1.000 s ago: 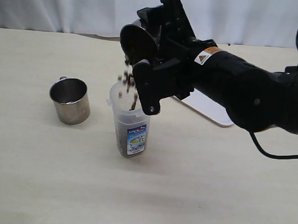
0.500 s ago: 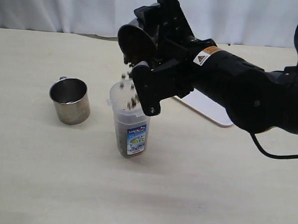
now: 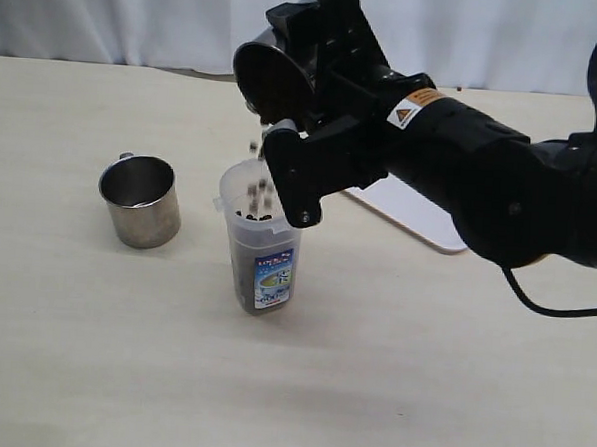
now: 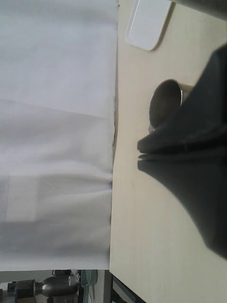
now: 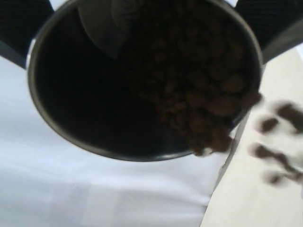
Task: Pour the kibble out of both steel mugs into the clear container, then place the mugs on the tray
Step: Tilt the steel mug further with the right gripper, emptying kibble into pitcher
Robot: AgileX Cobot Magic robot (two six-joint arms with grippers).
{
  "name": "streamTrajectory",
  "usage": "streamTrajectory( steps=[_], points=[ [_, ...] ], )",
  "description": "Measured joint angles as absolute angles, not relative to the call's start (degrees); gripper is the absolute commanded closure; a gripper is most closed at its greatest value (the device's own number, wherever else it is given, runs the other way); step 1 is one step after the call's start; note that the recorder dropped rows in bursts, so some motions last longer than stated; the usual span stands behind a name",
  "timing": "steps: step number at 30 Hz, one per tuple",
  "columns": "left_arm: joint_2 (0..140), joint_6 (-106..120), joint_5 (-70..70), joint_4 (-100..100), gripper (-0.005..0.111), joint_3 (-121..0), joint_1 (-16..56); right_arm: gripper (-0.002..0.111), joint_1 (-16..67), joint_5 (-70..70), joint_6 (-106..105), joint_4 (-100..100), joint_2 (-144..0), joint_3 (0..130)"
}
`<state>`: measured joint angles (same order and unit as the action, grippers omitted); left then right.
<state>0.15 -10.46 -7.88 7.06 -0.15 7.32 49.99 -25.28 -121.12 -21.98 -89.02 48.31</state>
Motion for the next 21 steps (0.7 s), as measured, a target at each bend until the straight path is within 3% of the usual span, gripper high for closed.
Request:
streamTrajectory(
  steps=[21],
  points=[
    [0.15,-10.46,-7.88,7.06,0.107,-0.15,7.32,0.103,49.99,-27.82,-121.12,-18.30,-89.02,48.31]
  ],
)
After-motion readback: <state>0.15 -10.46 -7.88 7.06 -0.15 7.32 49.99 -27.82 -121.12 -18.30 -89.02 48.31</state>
